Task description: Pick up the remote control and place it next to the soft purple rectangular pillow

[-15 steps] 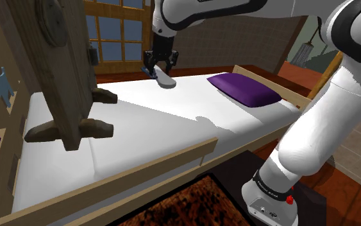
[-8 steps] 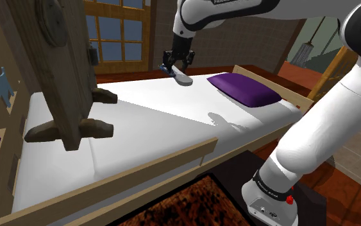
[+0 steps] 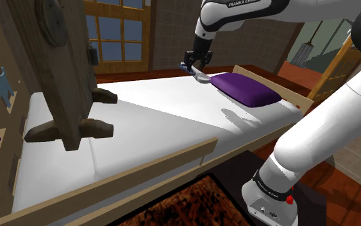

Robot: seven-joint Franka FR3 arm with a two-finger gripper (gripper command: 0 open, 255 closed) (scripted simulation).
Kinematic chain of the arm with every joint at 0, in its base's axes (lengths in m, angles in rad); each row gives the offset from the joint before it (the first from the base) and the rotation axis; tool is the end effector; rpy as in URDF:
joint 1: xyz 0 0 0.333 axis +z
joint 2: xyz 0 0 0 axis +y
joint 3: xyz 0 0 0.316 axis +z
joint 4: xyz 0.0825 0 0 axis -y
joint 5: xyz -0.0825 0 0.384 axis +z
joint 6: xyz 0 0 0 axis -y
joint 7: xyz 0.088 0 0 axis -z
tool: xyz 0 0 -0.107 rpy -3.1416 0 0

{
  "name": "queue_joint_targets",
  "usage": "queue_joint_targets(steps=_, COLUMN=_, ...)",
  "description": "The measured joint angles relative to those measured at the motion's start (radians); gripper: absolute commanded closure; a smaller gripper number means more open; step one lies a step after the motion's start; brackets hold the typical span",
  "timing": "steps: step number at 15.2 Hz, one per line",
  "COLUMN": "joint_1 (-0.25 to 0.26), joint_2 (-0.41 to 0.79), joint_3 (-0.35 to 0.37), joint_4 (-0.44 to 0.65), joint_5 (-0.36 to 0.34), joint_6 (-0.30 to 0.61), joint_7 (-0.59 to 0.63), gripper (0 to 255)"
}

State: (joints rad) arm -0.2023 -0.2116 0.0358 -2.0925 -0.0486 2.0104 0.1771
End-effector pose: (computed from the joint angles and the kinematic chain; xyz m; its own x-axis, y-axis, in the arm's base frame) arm 0.4990 -0.0857 0.5259 0.9392 -0.3154 0.1358 -0.3221 -0.9462 0.0303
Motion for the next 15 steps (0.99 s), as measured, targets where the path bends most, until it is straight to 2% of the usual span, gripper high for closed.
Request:
queue_joint_targets(steps=11, joint_1=-0.108, joint_2=0.021, joint_3=-0.173, joint_4=0.018, joint_5=0.005, joint_6=0.015, joint_7=-0.282, gripper=255)
queue_joint_targets(steps=15, joint_1=-0.117, joint_2=0.044, joint_3=-0.189, joint_4=0.005, joint_5=0.008, joint_6=0.050, joint_7=-0.309, gripper=255)
